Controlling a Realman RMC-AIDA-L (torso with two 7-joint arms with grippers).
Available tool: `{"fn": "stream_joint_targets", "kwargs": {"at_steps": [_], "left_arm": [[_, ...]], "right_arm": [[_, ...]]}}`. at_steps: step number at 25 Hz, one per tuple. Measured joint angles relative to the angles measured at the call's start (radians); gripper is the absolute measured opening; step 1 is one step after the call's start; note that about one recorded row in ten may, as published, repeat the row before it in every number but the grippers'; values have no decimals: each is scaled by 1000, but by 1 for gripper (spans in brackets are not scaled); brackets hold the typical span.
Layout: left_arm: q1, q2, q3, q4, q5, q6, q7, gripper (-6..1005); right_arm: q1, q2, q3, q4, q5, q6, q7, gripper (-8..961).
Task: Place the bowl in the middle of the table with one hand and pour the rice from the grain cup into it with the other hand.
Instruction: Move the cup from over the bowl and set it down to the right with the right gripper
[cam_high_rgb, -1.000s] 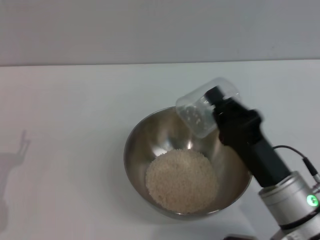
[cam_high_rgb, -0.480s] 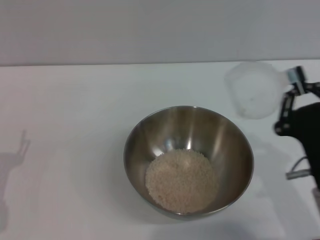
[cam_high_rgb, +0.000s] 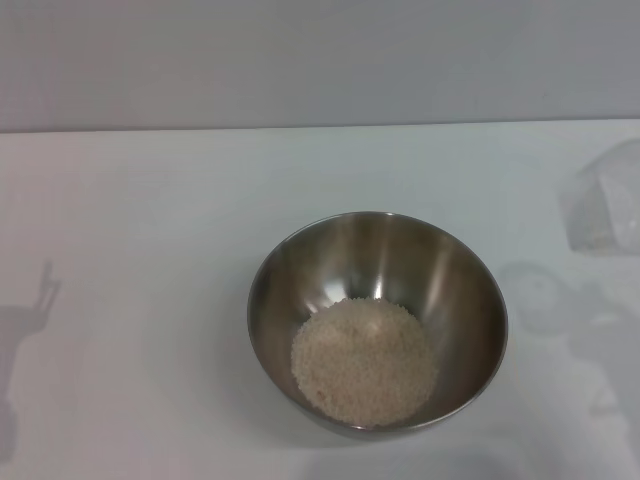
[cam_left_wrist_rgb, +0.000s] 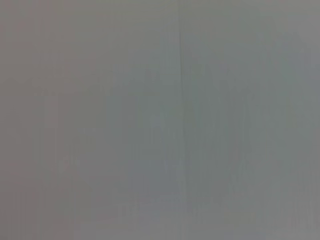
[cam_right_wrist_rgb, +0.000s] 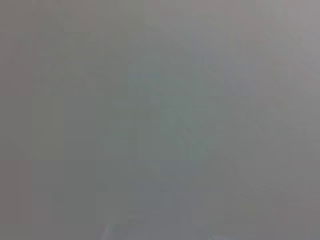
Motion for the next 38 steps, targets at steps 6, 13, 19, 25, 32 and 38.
{"fn": "stream_joint_targets", "kwargs": {"at_steps": [6,13,19,25,32,38], "left_arm": [[0,0,0,0,1,-9,0,842],[0,0,0,0,1,-11,0,842],[2,0,0,-7,5,-12,0,842],[-1,0,0,-7,5,-12,2,842],[-2,0,3,-9,5,-11,4,842],[-2,0,12,-7,0,-11,5,842]], "right_arm": [[-56,0,44,-42,13,93,30,35],[-63,1,57,-118,50,273,168,37],[-45,1,70,-133,53,409,182,39],[-26,0,85,-140,55,515,185,40],[-1,-1,80,-146,52,611,185,42],[15,-2,76,-147,46,656,186,44]]}}
